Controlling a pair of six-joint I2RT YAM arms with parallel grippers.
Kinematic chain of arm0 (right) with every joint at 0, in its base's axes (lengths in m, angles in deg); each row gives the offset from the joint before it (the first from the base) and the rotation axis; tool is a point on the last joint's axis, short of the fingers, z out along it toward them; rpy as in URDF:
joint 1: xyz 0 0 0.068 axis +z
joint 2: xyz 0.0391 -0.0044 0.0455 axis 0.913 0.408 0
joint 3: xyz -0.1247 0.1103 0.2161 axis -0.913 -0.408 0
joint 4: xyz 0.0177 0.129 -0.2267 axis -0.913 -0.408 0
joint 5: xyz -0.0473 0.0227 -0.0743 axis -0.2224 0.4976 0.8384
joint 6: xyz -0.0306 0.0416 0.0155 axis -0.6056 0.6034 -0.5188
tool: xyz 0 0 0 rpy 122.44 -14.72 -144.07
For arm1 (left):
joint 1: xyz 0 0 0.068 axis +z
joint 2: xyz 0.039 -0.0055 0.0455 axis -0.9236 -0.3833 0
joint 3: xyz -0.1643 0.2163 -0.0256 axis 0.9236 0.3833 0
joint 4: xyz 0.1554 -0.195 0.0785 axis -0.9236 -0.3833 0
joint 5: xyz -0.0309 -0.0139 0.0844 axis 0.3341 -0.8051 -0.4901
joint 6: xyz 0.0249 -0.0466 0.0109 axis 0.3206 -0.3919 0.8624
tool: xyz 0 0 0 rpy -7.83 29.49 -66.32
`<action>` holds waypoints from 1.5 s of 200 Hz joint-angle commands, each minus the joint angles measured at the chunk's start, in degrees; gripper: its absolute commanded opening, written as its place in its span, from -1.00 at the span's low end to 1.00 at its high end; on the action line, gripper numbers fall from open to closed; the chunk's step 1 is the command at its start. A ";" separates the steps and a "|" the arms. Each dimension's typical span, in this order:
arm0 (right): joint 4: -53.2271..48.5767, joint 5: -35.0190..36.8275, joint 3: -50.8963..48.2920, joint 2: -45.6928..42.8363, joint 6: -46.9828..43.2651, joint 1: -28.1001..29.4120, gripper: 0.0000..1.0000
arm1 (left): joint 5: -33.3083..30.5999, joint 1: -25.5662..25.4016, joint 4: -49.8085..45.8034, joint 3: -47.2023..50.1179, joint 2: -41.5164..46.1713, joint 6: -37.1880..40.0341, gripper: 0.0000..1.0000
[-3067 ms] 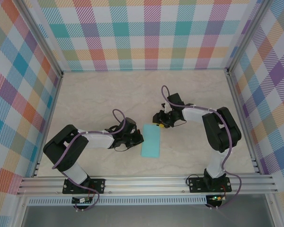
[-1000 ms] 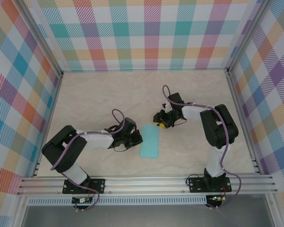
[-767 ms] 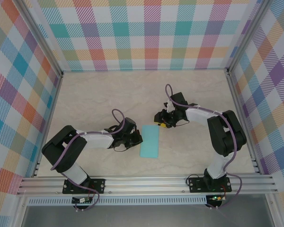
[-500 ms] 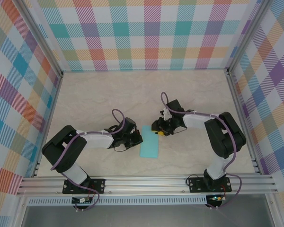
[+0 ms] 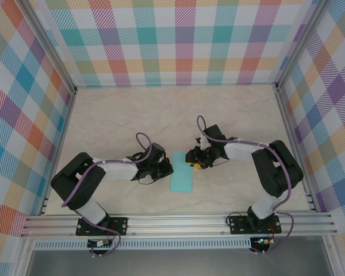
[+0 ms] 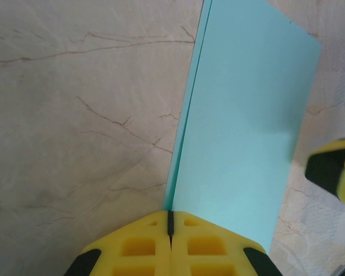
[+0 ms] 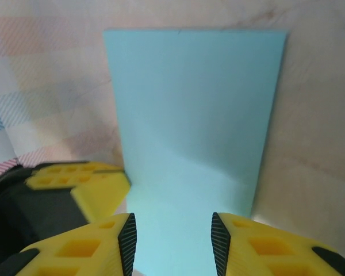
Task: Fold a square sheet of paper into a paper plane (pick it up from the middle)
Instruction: Fold the square sheet of paper in half at the center of the table.
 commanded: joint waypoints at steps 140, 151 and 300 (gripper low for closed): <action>1.05 1.65 -7.90 -5.85 2.70 7.50 -0.16 | -2.56 -0.54 -8.05 3.17 -0.35 0.91 -0.99; 1.99 0.62 -8.25 -6.53 3.34 8.26 -0.16 | -2.57 -0.53 -8.18 3.07 -0.26 0.95 -0.99; 5.29 3.16 -16.23 -11.00 8.67 14.55 -0.14 | -2.65 -0.54 -8.30 3.06 -0.41 1.00 -0.98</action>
